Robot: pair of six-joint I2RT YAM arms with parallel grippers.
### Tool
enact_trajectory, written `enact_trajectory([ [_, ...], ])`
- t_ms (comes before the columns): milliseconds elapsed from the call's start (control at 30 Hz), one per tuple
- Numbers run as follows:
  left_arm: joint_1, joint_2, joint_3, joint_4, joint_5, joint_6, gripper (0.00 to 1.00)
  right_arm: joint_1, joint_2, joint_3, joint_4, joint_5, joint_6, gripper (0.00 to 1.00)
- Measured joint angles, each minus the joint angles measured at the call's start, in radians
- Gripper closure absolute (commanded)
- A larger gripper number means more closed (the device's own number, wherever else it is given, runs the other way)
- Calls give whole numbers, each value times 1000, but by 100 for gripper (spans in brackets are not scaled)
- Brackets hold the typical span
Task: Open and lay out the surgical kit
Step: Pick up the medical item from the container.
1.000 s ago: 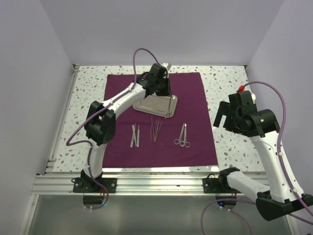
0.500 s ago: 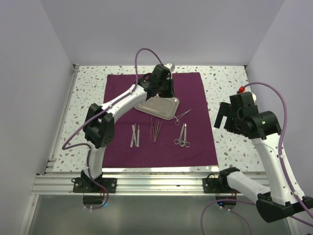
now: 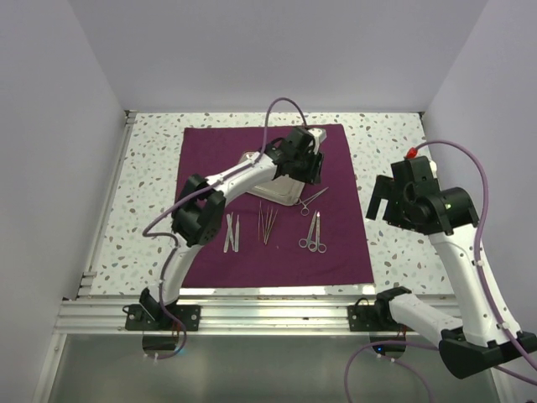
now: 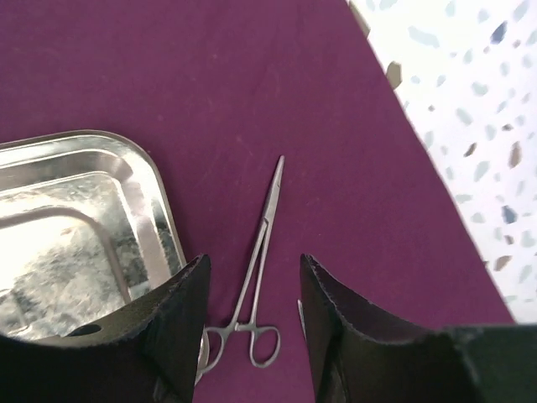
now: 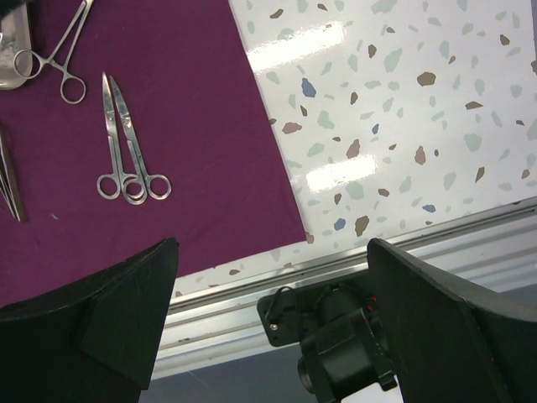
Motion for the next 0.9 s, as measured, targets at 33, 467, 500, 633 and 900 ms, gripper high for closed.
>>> enact_trajectory([
  [33,-6,23,10,-3,0,11,50,0,1,0,0,1,0,2],
  [467,-38,137,83,-31,-16,129,51,0,16,0,0,30,11,2],
  [500,-39,141,89,-33,-19,133,51,0,18,0,0,30,12,2],
  [633,-39,165,110,-40,-22,154,52,0,28,0,0,32,16,2],
  [900,-45,177,110,-47,-14,178,58,0,31,-8,0,33,20,2],
])
